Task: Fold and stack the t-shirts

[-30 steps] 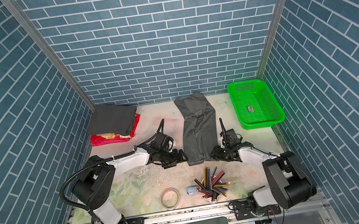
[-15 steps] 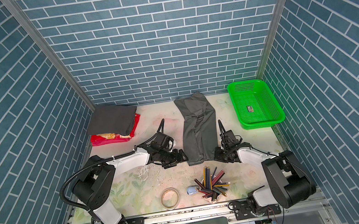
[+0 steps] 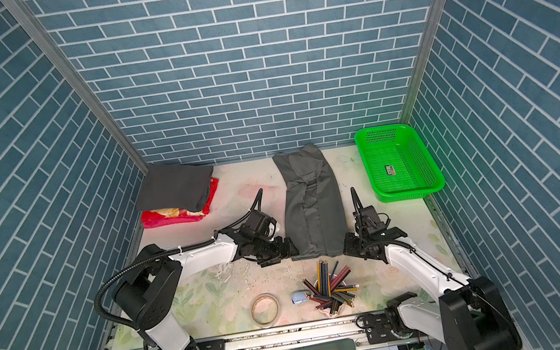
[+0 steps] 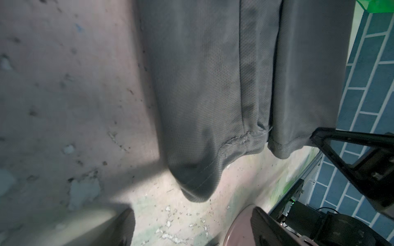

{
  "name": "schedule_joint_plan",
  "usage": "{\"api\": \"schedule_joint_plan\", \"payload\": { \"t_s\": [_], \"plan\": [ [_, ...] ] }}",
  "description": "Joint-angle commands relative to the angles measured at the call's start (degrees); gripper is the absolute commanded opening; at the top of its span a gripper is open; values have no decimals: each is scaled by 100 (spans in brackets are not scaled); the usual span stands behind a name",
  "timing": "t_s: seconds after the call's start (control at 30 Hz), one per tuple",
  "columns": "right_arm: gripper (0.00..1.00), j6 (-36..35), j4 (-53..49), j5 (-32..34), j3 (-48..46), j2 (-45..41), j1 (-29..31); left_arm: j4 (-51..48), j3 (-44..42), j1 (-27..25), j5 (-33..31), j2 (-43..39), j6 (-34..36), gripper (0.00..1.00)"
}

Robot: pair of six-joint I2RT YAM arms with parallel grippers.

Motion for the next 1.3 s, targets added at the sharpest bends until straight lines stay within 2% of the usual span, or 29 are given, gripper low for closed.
{"api": "schedule_joint_plan", "payload": {
  "t_s": [0.0,0.1,0.27,0.43,0.47,0.57,0.63,0.7,0.73,1.1,1.27],
  "plan": [
    [0,90,-302,-52,-26,-17,-11,-148,-113,-38,-133,116,-130,87],
    [0,49,-268,-60,13,137,-13,-116,-246,-28,-328,52,-212,87],
    [0,77,-91,-171,-40,207,-6,332,-208,-45,-92,340,-361,67],
    [0,119,-64,-168,-40,121,-8,233,109,-117,-224,649,-214,61],
    [0,120,-64,-153,-40,109,-7,202,171,-124,-241,708,-161,57],
    [0,129,-64,-165,2,104,-5,164,259,-134,-207,887,-12,33],
    [0,129,-71,-155,53,95,-2,134,236,-153,-213,911,67,23],
    [0,112,-111,-117,138,105,16,138,161,-160,-217,842,147,7],
    [0,98,-144,-96,180,117,24,125,133,-160,-230,785,180,2],
    [0,463,-441,142,537,-86,755,-795,-120,-160,-300,-556,507,0],
    [0,644,-592,215,611,-300,1027,-902,-287,-160,-143,-1000,405,0]
  ]
}}
